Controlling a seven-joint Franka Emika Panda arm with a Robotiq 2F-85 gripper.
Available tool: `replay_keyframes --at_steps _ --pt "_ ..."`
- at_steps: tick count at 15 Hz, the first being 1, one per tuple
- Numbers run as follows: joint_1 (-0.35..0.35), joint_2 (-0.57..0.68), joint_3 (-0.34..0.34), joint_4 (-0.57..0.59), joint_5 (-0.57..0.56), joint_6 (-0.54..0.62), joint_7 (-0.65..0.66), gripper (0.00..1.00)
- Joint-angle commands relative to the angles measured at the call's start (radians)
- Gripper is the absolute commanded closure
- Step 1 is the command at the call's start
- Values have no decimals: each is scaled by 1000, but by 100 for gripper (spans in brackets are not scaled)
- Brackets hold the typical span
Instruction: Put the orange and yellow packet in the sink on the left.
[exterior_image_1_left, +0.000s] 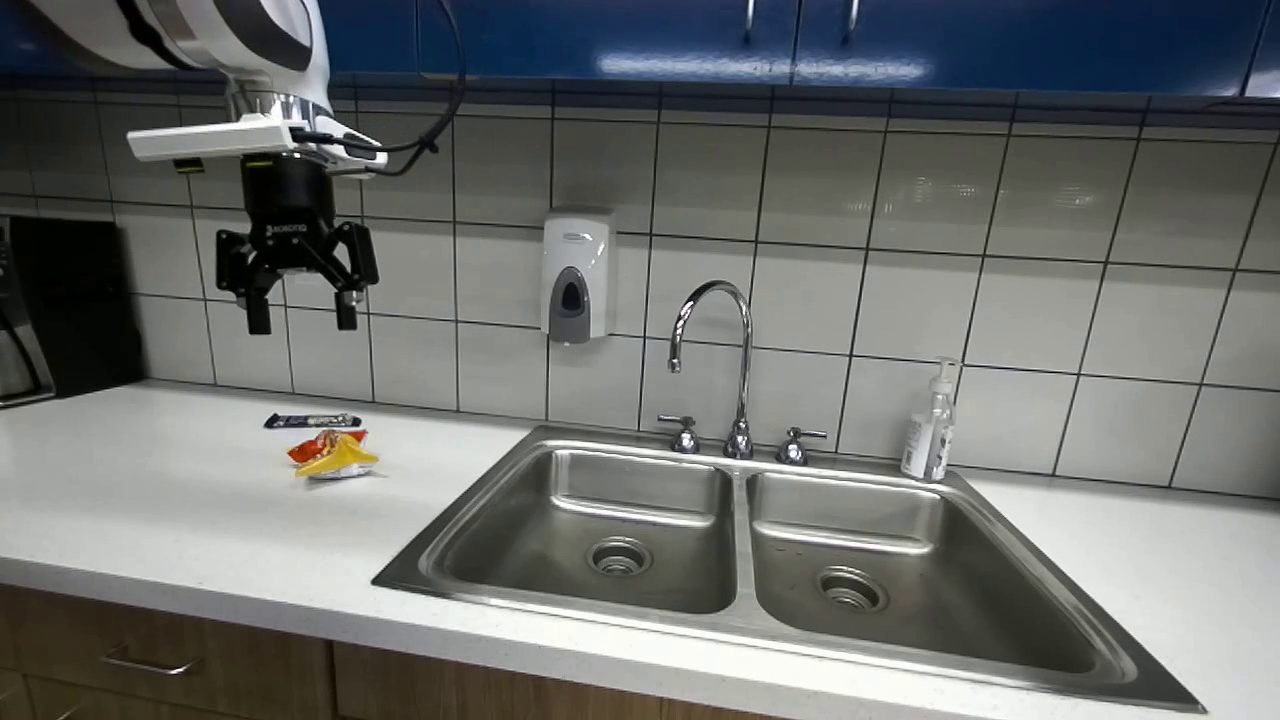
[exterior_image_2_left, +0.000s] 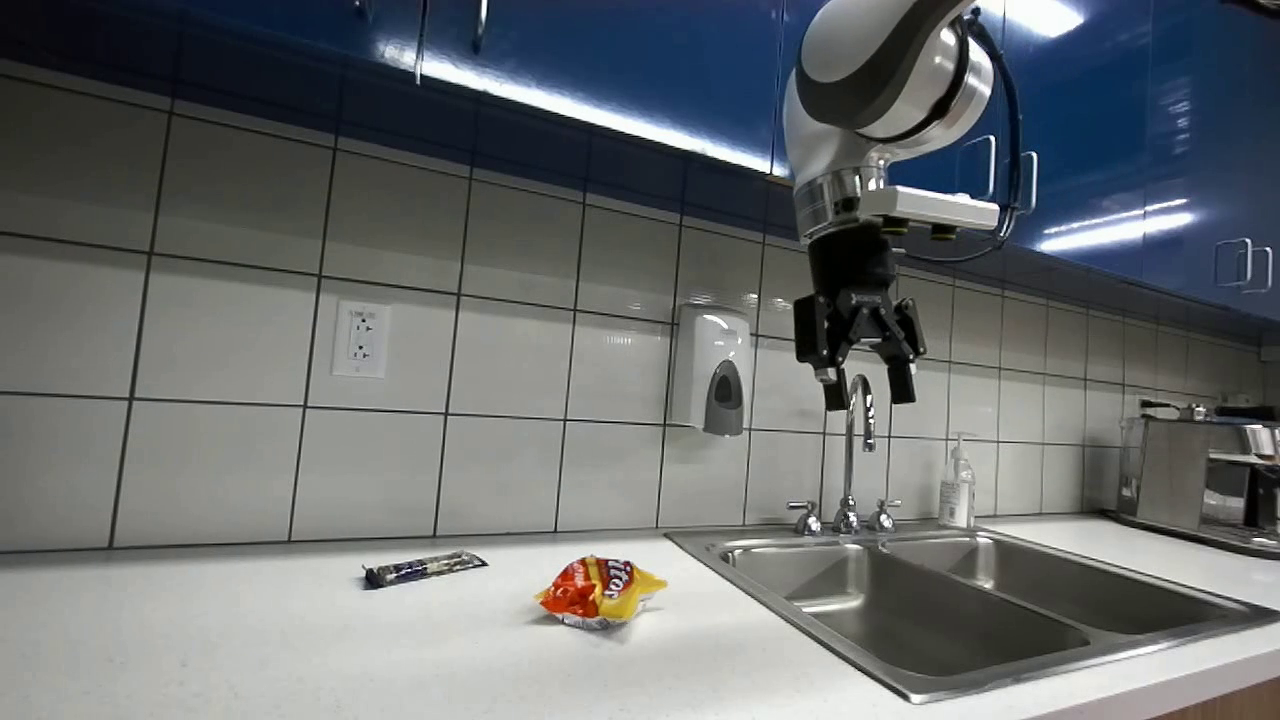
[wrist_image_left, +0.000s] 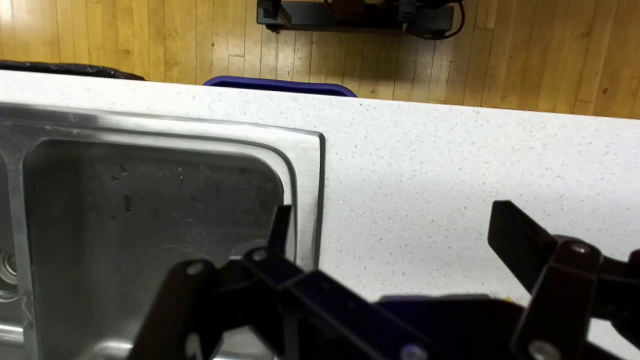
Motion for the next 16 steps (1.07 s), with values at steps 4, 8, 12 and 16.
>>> replay_keyframes --at_steps 4,8,12,16 --pt "30 97 18 21 -18 115 -104 0" --pt "39 175 22 47 -21 174 -152 0" --pt "50 248 33 84 -36 206 -199 0" --pt "66 318 47 138 -67 214 -243 0"
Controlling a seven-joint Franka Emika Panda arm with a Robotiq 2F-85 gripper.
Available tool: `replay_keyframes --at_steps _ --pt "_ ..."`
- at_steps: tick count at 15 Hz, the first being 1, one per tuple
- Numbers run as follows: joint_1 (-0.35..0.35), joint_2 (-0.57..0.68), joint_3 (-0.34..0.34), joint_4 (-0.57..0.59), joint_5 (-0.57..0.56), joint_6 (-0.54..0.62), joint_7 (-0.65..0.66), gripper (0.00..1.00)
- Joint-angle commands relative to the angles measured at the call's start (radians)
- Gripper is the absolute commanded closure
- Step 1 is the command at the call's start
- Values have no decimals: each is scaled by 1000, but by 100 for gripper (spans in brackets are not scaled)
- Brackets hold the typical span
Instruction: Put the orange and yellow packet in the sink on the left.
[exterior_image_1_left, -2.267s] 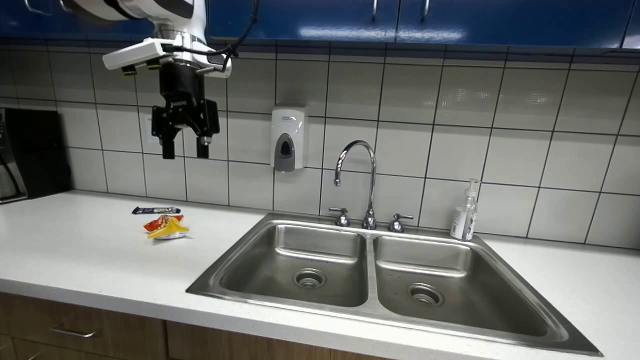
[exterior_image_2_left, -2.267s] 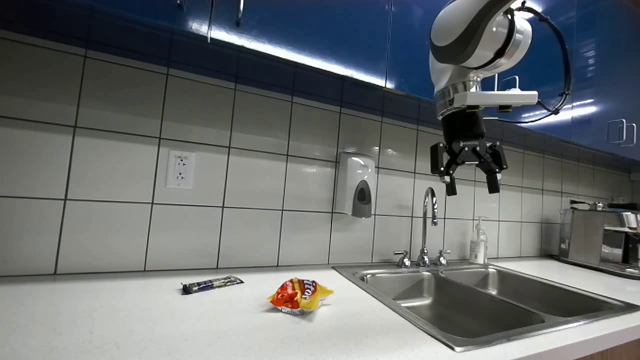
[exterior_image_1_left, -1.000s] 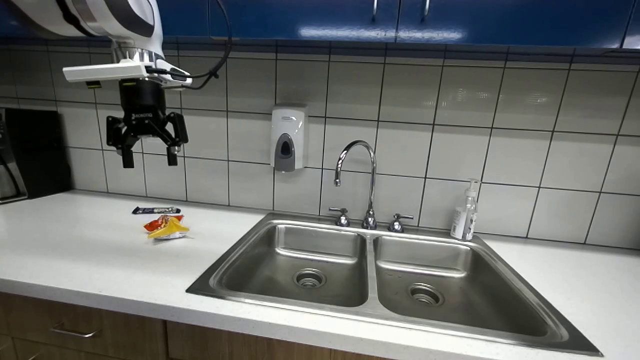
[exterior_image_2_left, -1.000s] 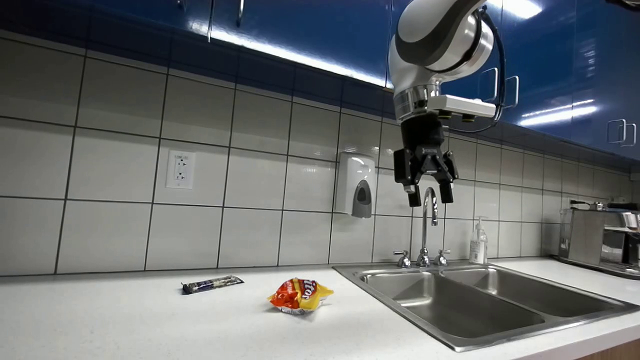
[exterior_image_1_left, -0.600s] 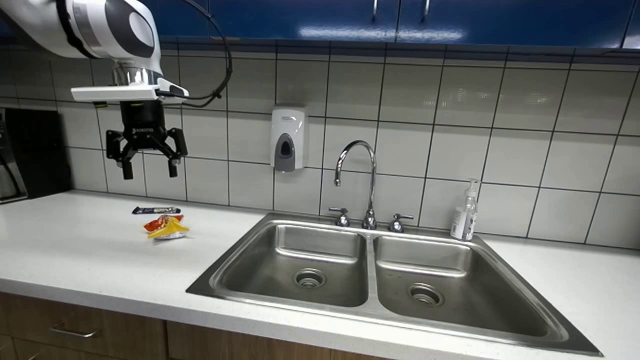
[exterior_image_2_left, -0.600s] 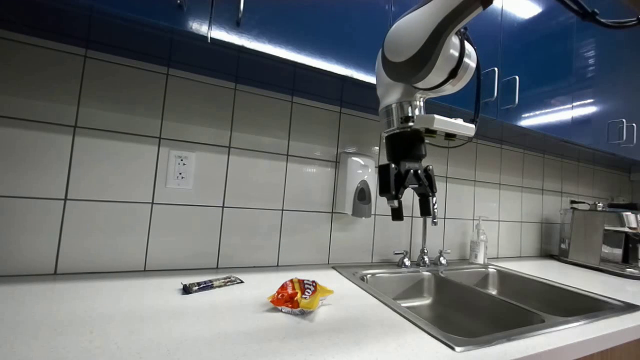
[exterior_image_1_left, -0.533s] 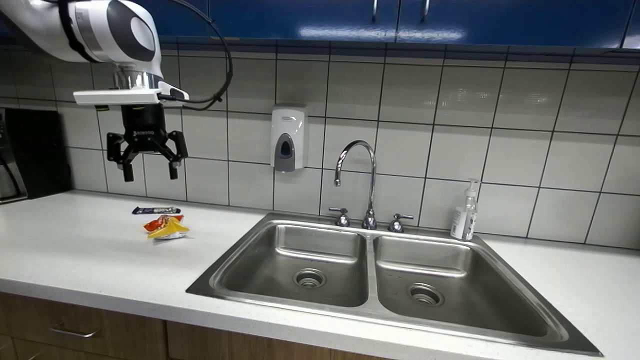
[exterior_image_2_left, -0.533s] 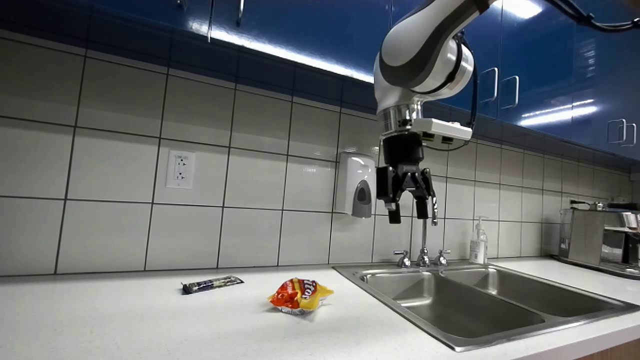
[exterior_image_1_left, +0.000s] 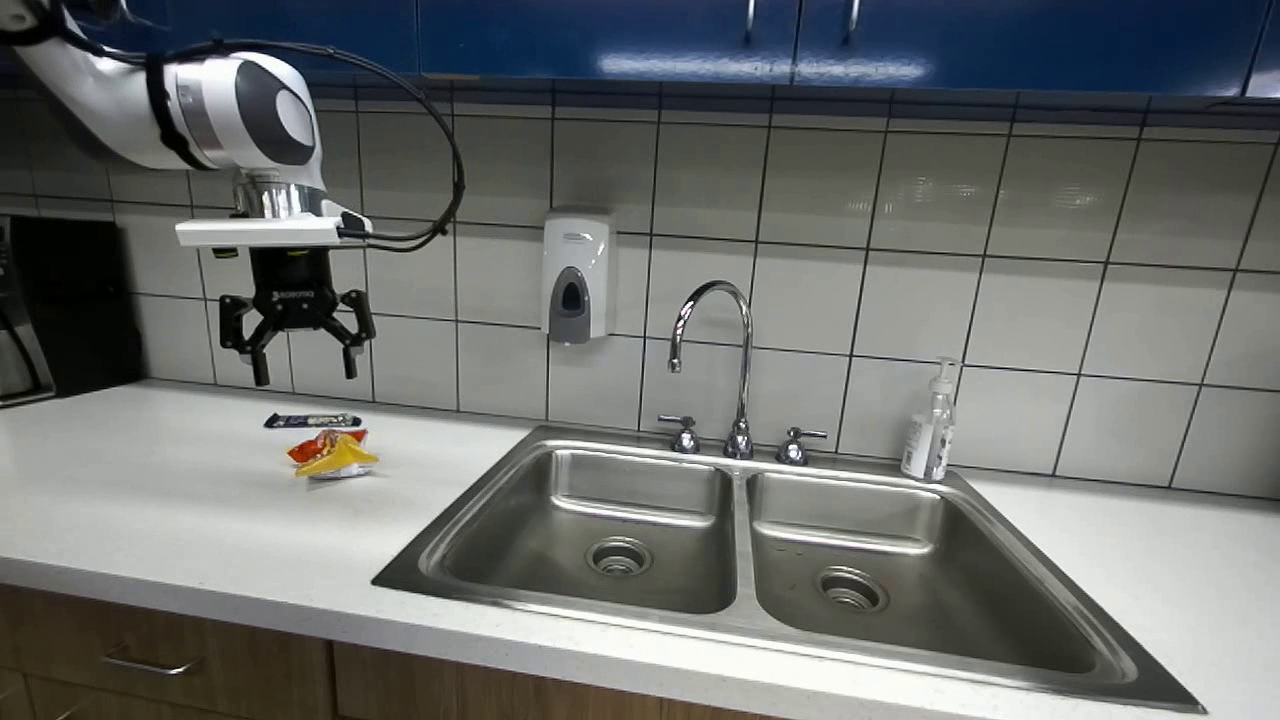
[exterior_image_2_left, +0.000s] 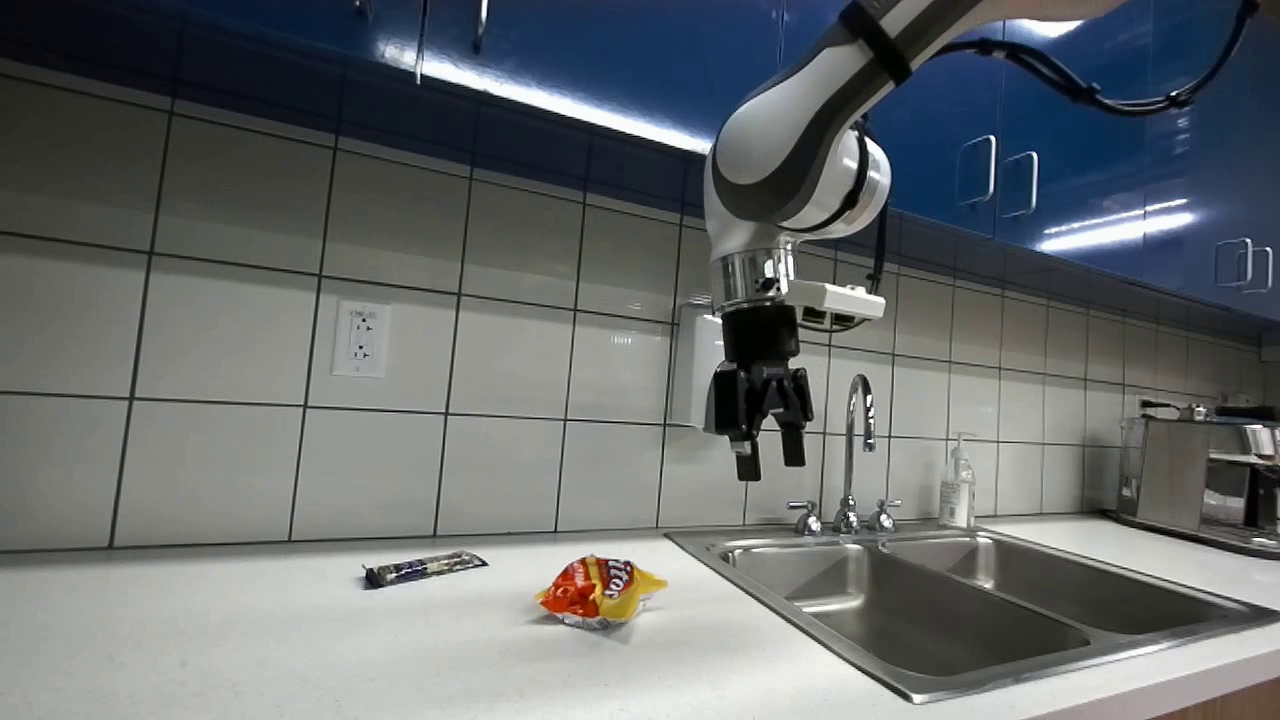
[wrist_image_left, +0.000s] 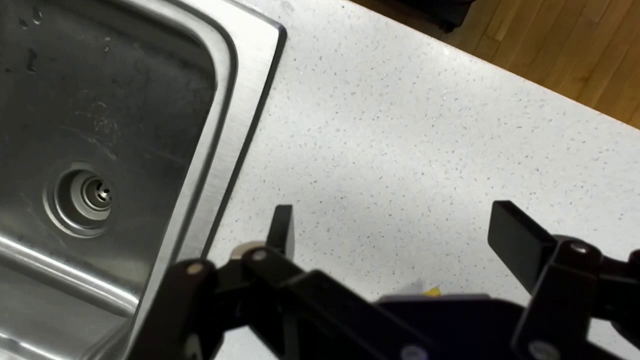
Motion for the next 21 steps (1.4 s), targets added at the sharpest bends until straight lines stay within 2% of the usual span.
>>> replay_keyframes --at_steps 1,10,21 --pt "9 69 20 73 -46 -3 -46 0" --pt "41 217 44 207 -118 -12 -55 0" --pt "85 401 55 350 -152 -26 -54 0"
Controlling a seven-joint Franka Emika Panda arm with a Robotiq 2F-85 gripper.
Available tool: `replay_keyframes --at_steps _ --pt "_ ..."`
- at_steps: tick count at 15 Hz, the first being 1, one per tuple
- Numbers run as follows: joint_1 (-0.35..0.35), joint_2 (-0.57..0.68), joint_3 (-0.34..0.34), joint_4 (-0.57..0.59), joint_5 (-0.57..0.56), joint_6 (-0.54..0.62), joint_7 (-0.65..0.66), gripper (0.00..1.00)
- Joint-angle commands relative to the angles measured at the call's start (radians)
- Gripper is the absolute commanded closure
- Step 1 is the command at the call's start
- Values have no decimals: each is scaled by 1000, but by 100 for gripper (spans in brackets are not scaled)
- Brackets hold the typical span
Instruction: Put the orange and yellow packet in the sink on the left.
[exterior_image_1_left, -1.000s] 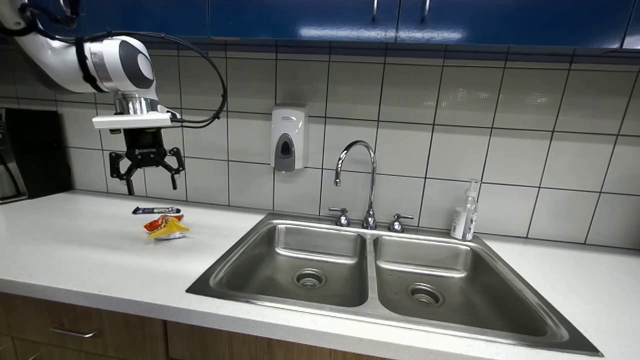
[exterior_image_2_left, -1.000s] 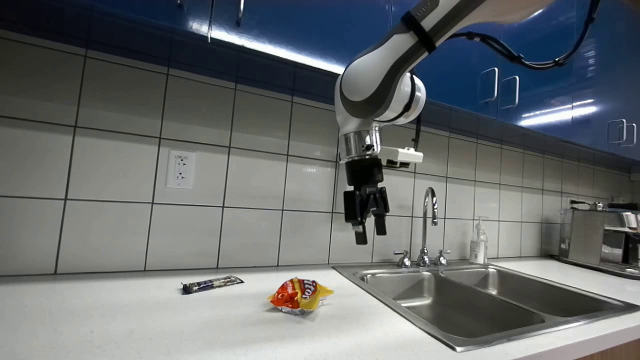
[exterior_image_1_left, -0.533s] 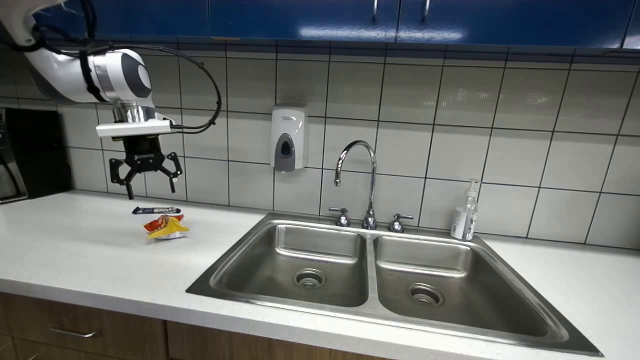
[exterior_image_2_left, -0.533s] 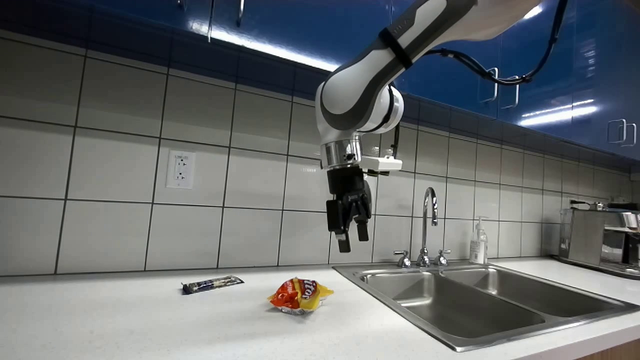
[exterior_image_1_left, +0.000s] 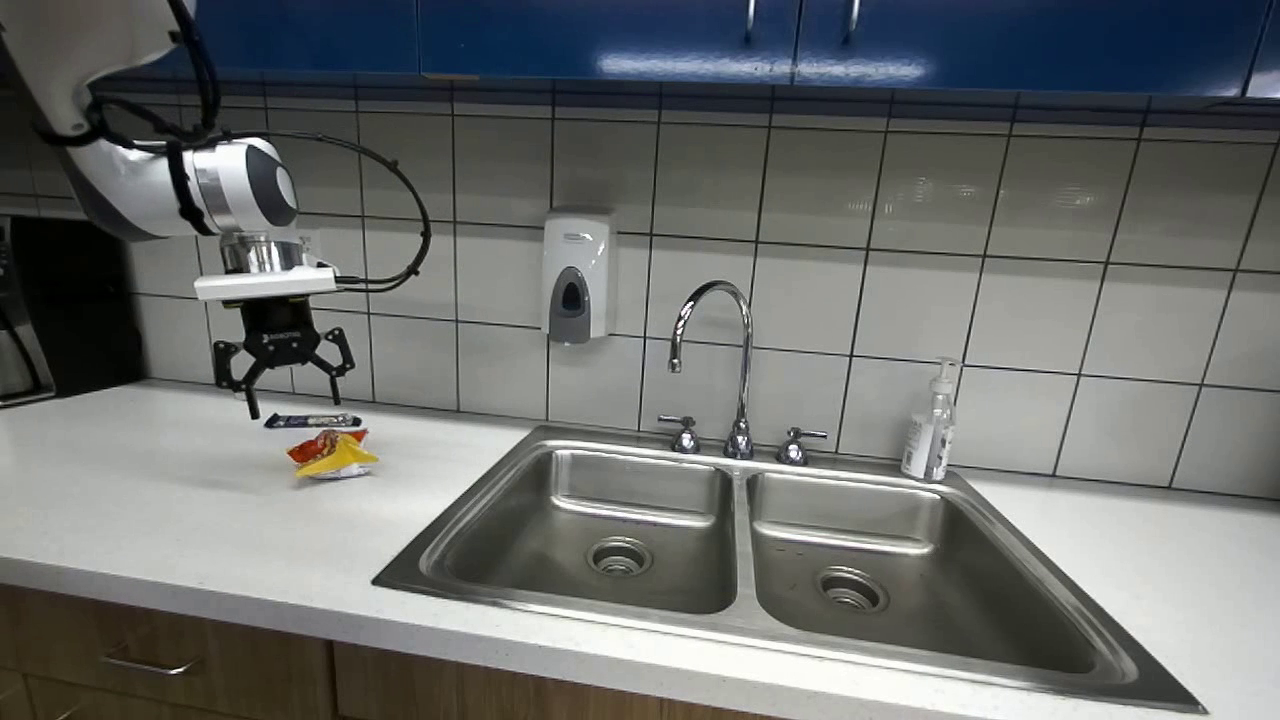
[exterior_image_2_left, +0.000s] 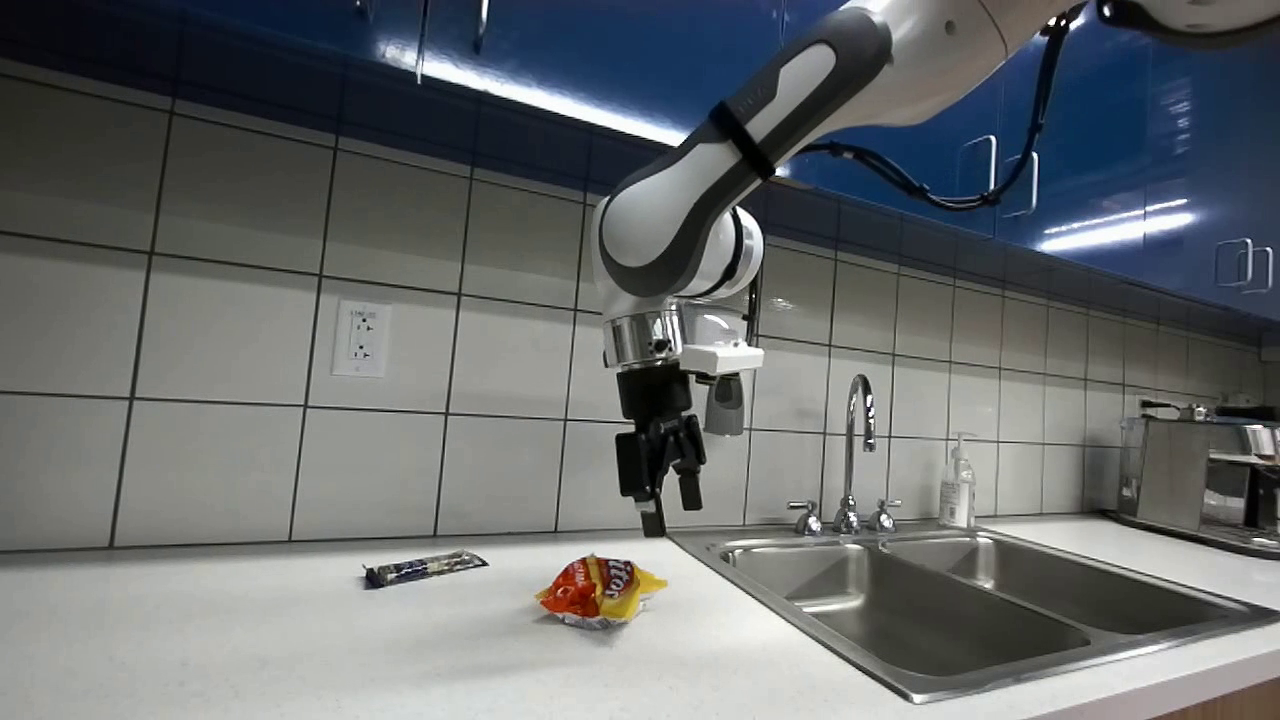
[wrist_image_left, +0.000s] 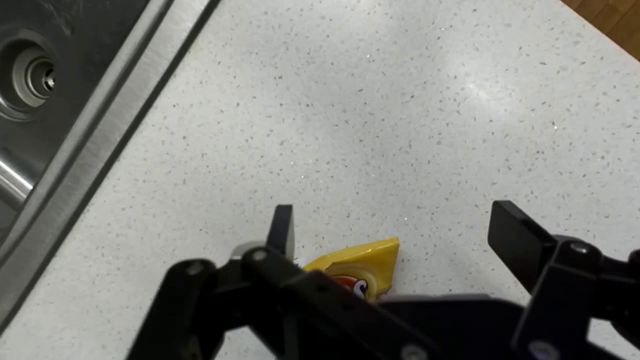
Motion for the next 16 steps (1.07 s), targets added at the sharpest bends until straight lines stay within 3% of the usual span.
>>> replay_keyframes --at_steps 1,16 --pt "6 63 7 80 -28 -27 -12 0" --pt "11 203 -11 225 -23 -42 -8 0"
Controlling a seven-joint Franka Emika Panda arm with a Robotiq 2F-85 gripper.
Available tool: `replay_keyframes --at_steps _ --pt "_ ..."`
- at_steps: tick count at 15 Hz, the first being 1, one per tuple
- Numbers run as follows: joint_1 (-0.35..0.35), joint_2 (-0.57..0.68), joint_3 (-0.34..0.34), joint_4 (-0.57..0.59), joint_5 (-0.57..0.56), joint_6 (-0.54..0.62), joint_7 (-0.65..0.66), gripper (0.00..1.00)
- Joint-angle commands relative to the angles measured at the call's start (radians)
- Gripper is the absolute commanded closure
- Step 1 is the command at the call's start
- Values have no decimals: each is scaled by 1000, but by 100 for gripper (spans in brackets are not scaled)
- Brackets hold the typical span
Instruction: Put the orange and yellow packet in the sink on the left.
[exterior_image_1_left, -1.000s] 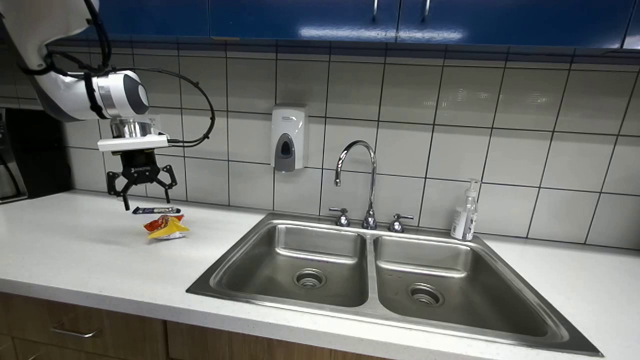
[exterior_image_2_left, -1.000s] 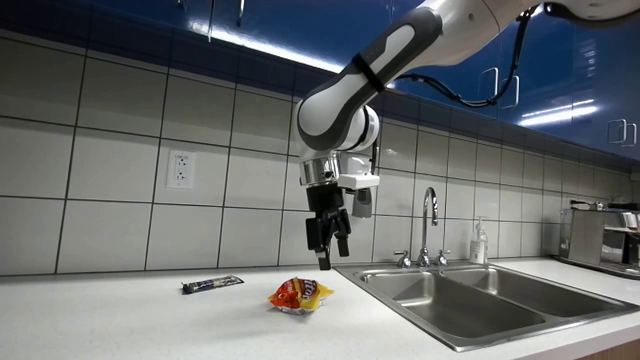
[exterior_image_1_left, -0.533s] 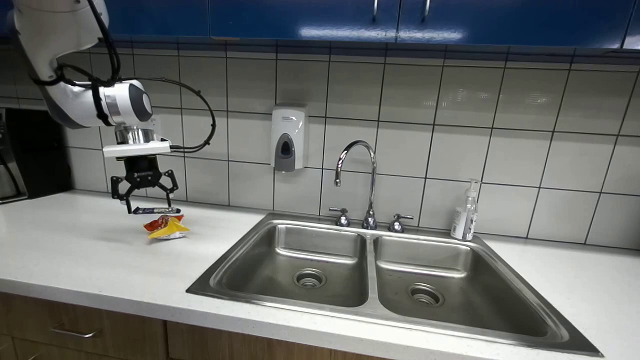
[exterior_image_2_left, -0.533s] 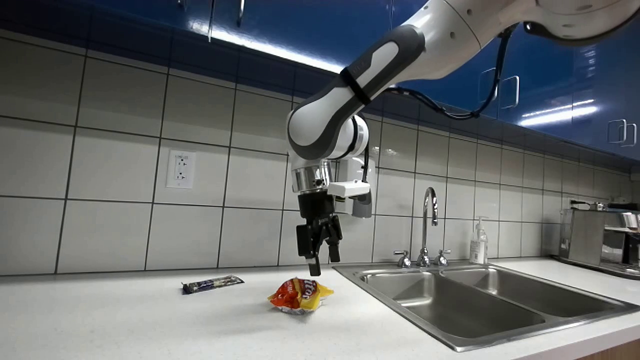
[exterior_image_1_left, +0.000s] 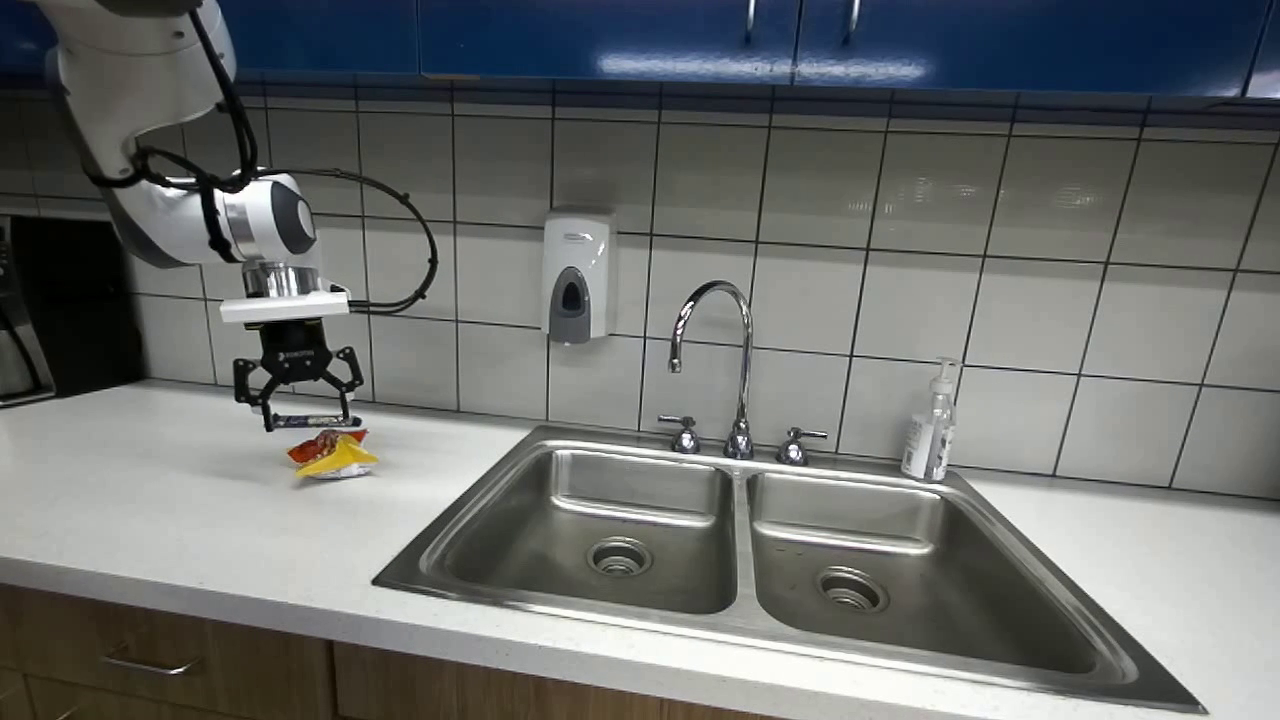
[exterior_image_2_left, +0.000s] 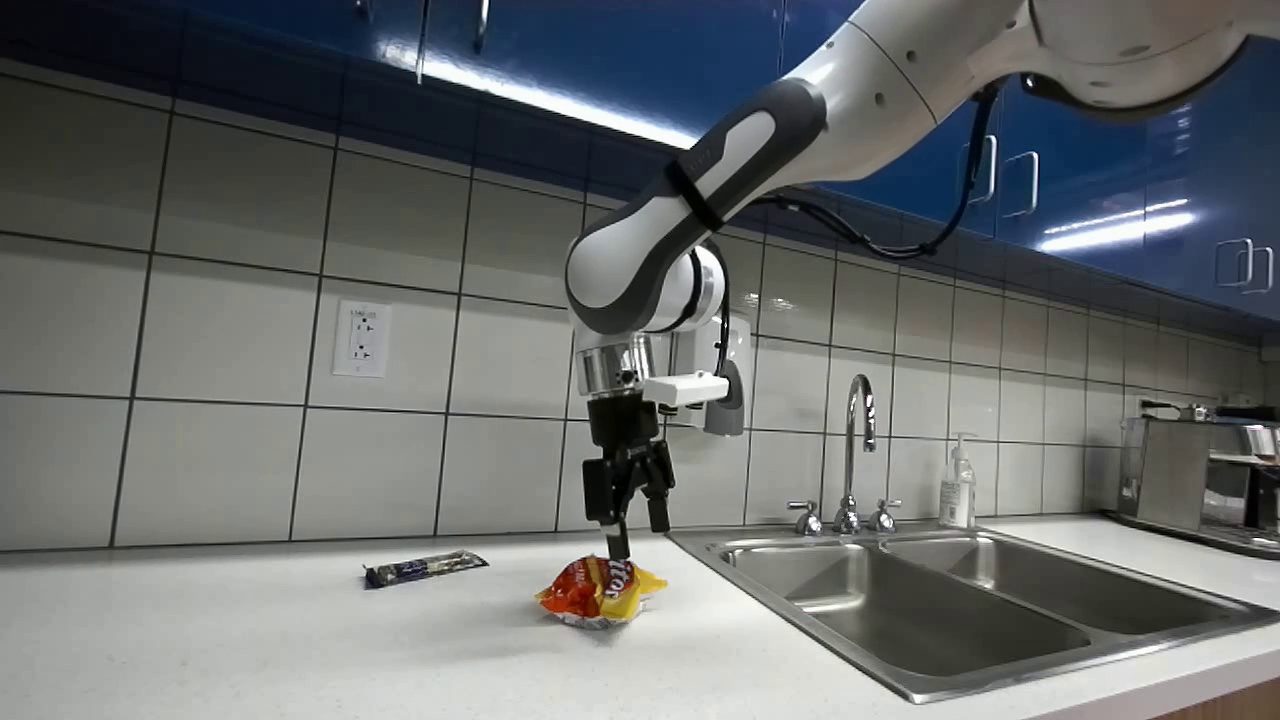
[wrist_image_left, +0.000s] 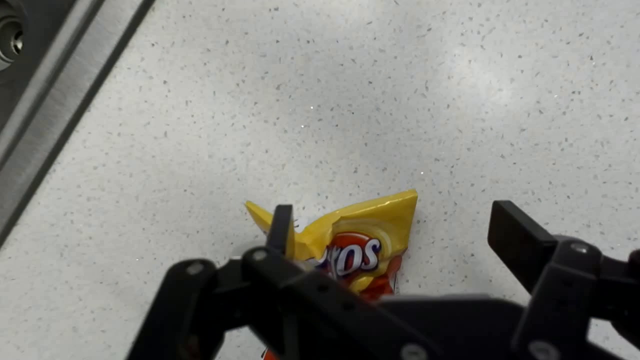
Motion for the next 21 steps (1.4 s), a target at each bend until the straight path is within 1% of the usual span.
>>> replay_keyframes --at_steps 1,9,19,20,21 --pt "3 40 -9 66 -21 -37 -5 0" --pt "4 103 -26 117 -18 -42 -4 0" --pt "5 151 -28 162 -12 -48 -4 0" --pt "5 156 -29 166 -11 -49 -3 5" --pt "4 160 -28 169 -10 -49 -7 26"
